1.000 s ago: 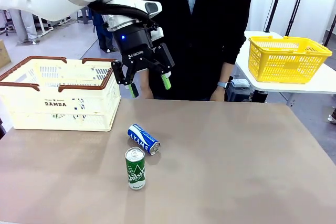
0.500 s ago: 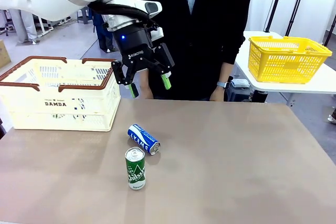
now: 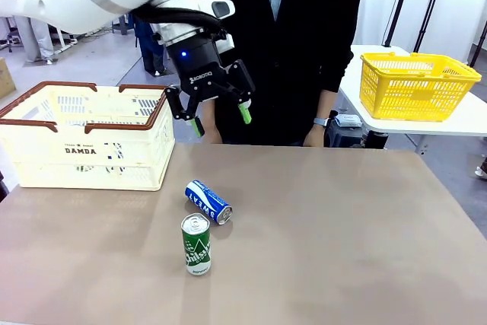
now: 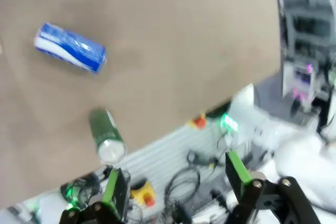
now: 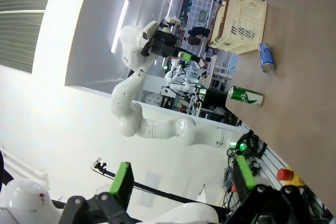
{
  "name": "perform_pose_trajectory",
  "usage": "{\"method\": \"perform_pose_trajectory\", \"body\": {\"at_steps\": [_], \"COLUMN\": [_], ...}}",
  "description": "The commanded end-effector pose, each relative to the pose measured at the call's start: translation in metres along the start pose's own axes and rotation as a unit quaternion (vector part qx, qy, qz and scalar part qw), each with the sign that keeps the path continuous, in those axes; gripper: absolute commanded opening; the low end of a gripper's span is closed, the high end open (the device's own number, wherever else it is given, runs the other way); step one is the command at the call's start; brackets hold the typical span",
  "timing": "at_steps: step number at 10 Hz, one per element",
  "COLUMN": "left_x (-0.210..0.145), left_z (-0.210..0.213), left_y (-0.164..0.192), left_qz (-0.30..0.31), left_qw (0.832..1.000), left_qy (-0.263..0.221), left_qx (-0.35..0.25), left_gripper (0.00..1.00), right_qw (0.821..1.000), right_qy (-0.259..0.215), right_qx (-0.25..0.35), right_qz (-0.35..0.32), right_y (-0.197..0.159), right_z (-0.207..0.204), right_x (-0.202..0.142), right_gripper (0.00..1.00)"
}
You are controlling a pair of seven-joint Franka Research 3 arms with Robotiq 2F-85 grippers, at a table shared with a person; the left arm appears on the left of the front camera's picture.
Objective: Place the drinks into the Shopping basket.
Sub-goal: Pick up one drink and place it into the Shopping basket.
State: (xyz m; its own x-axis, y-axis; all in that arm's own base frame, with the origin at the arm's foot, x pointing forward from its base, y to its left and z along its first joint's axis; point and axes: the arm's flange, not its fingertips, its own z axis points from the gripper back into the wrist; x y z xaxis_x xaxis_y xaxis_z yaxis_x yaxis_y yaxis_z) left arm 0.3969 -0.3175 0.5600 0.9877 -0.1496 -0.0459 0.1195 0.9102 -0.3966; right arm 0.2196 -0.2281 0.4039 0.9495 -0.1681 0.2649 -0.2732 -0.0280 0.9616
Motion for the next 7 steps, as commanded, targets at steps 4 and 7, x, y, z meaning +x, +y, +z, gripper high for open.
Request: {"method": "perform_pose_trajectory", "body": {"at_steps": [4, 7], "left_x": [-0.003, 0.016], "left_z": [-0.068, -0.112], "left_y": [0.025, 0.053], "left_qz": [0.114, 0.151], "left_qw": [0.980, 0.974], "left_qy": [-0.116, -0.116], "left_qx": [0.113, 0.124], "left_gripper": [1.00, 1.00], "right_qw": [1.000, 1.000], "right_qy": [-0.003, -0.003], "right_qx": [0.002, 0.002], "right_qz": [-0.008, -0.008], "right_y": [0.004, 0.004], "right_z": [0.000, 0.000], "right_x": [-0.001, -0.001], "right_gripper": [1.00, 1.00]}}
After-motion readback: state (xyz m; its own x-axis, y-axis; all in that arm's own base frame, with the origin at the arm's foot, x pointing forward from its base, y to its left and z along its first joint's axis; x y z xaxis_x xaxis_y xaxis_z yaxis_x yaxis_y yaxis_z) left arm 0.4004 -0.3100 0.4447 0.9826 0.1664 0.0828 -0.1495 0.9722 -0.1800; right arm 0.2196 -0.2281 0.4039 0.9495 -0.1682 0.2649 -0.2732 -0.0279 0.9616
